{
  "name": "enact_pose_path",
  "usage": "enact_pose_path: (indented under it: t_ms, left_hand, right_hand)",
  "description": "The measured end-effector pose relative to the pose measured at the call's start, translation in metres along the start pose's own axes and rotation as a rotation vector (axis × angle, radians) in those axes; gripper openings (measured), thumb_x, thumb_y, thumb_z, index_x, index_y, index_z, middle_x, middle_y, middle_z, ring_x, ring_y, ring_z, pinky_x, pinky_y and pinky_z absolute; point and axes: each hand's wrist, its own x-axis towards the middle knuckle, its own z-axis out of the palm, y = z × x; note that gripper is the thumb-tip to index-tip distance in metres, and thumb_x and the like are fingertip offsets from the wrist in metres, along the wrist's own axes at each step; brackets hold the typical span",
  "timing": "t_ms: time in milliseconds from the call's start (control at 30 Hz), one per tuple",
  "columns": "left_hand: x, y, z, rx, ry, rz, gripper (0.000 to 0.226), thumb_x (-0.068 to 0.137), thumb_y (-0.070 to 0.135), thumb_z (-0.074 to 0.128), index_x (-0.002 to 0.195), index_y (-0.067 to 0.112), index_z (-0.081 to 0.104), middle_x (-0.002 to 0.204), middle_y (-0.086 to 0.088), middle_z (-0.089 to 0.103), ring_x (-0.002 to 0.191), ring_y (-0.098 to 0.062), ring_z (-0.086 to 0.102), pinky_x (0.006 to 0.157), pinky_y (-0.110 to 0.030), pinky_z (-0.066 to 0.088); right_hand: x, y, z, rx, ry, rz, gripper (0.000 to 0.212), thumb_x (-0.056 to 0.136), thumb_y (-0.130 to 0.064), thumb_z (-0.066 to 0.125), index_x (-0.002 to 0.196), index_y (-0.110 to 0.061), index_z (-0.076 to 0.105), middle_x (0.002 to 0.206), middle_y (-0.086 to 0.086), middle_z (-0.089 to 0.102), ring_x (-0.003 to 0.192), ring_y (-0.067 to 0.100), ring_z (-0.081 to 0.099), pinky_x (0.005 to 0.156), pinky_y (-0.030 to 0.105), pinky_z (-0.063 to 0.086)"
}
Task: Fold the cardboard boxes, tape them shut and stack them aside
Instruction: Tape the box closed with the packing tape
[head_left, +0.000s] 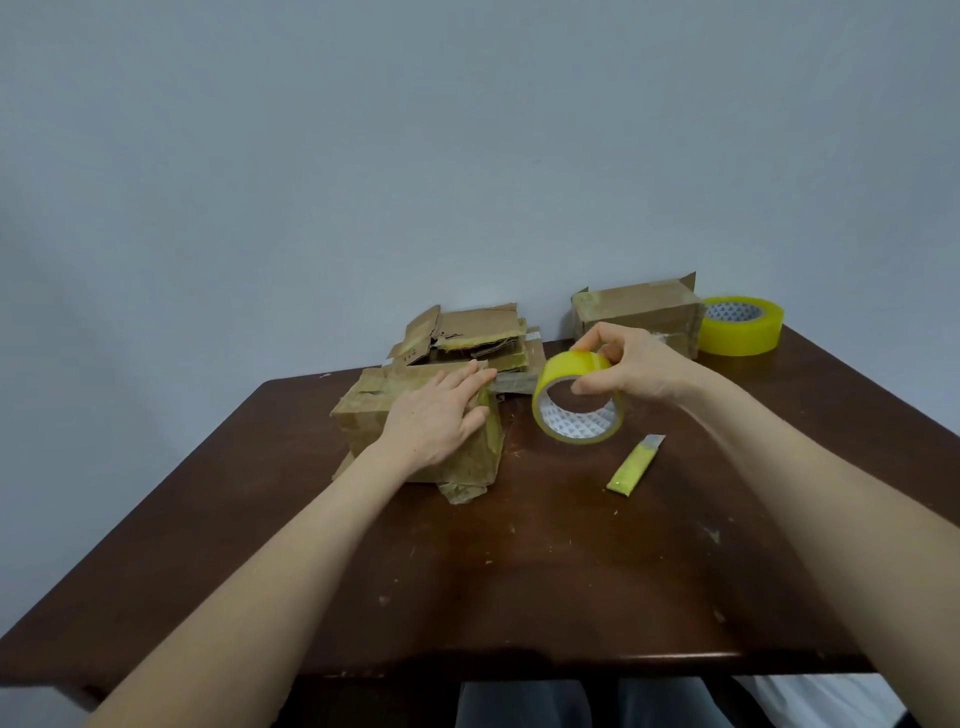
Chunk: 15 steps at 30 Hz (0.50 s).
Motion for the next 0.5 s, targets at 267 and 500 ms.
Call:
enact_pose_path:
  t_ms: [267,500]
  left_hand:
    - [0.000,-0.007,0.001,-0.012,-0.016,0.038,0.049,0.099,0.048,0.029,0.147,0.040,0.022,0.159,0.011,0.014,0.144,-0.020,0.024,0.102,-0.042,0.043]
    - [-0.006,0.000,-0.001,-0.049,0.129,0.015,0.048,0.096,0.044,0.044,0.142,0.034,0.037,0.151,0.008,0.035,0.136,-0.015,0.038,0.102,-0.038,0.043]
  right_hand:
    - [-0.005,0.010,0.007,-0.047,0.003,0.012,0.040,0.068,-0.025,0.084,0.099,-0.025,0.059,0.096,0.008,0.066,0.090,0.029,0.067,0.083,0.048,0.053]
    - [-0.005,0.003,0.013,-0.030,0.078,0.020,0.044,0.069,-0.026,0.084,0.104,-0.022,0.058,0.102,0.003,0.060,0.084,0.018,0.060,0.062,0.026,0.044]
